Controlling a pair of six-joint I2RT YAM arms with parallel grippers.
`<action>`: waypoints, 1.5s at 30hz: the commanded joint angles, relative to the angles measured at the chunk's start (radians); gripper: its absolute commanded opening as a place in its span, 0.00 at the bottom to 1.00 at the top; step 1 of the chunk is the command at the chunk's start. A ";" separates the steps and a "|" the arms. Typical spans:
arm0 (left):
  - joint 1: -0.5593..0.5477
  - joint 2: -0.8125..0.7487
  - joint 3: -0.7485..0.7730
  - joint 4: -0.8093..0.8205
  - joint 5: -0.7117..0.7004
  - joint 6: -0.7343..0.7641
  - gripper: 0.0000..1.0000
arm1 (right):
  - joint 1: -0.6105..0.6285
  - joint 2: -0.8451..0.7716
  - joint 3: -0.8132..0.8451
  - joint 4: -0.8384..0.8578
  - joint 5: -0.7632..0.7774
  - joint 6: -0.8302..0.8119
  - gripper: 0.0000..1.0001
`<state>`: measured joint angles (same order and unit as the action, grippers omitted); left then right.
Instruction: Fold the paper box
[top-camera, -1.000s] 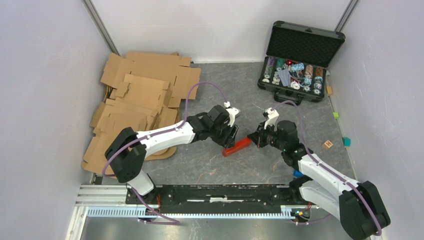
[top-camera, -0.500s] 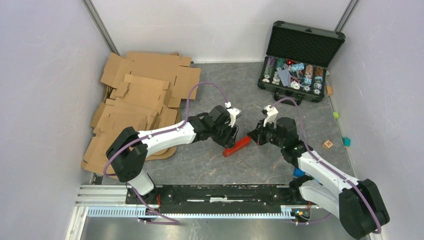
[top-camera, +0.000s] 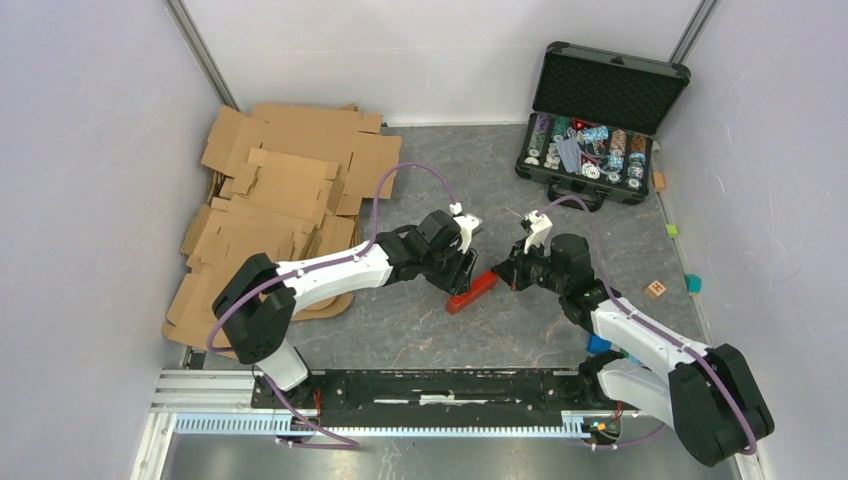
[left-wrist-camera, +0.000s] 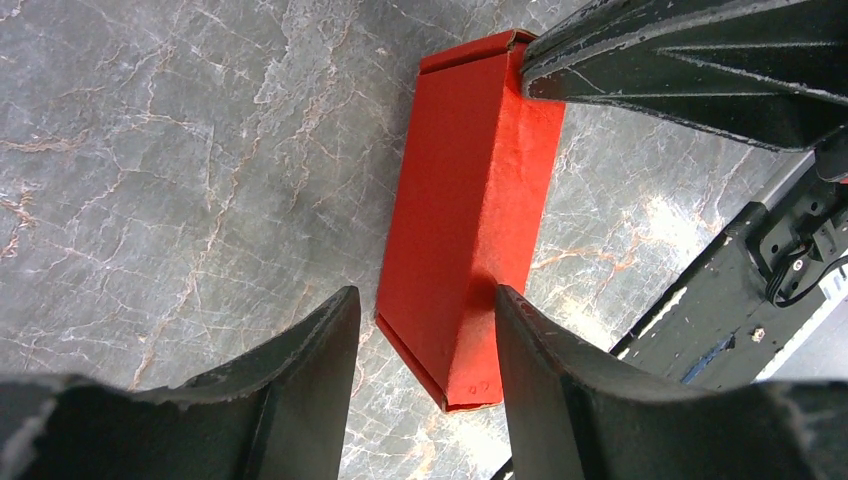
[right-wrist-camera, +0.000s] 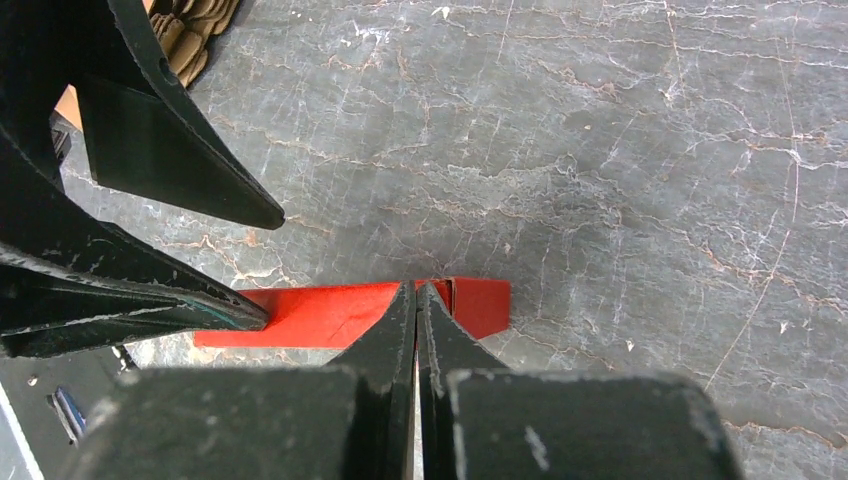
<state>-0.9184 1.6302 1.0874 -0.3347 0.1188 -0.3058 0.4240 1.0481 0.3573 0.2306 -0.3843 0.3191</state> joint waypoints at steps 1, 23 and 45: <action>0.003 0.053 -0.009 -0.049 -0.097 0.034 0.58 | 0.006 0.013 -0.005 -0.090 -0.001 -0.016 0.00; 0.005 0.068 0.000 -0.046 -0.085 0.033 0.58 | 0.007 0.020 0.067 -0.168 0.015 -0.063 0.00; -0.140 0.039 0.105 -0.088 -0.198 -0.055 0.76 | 0.005 -0.325 0.042 -0.406 0.247 -0.028 0.53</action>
<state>-1.0695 1.7679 1.1782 -0.4194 -0.0296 -0.3367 0.4282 0.7242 0.4267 -0.1383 -0.0971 0.2764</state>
